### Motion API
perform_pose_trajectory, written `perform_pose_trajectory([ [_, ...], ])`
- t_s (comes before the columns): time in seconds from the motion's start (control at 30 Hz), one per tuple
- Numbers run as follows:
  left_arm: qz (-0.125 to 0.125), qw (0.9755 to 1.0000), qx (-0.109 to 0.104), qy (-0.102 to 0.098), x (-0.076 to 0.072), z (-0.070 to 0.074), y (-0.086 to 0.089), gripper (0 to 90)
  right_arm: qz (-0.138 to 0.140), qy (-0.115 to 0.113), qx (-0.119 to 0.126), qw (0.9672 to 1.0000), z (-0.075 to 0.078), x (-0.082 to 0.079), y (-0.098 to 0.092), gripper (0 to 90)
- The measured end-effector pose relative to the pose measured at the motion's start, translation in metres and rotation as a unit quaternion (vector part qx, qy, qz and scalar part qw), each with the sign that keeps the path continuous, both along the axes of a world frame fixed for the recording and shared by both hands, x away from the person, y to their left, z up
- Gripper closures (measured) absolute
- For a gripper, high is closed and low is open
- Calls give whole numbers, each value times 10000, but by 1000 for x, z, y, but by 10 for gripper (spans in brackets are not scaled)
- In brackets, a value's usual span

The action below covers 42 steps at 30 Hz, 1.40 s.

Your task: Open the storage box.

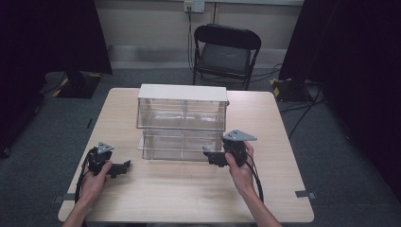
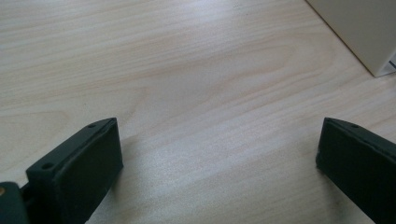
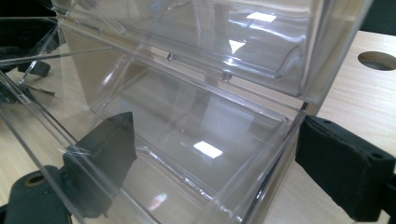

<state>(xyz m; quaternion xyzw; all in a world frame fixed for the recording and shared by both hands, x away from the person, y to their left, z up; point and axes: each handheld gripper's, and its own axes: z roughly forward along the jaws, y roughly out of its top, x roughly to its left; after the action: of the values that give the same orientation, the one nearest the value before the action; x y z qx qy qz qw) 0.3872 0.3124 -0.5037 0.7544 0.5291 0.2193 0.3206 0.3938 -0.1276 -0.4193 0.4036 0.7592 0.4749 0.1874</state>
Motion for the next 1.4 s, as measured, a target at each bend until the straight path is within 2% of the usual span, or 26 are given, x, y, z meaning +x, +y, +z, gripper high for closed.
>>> perform_pose_trajectory([
  [0.67,4,10000,2,0,0,0,0,0,-81,92,43,9999,2,-1,-1,137],
  [0.9,4,10000,3,-1,0,0,0,0,-205,9,54,9998,5,-2,-4,141],
  [1.4,6,10000,0,-1,0,0,0,0,-232,-54,168,9996,8,0,-5,143],
])
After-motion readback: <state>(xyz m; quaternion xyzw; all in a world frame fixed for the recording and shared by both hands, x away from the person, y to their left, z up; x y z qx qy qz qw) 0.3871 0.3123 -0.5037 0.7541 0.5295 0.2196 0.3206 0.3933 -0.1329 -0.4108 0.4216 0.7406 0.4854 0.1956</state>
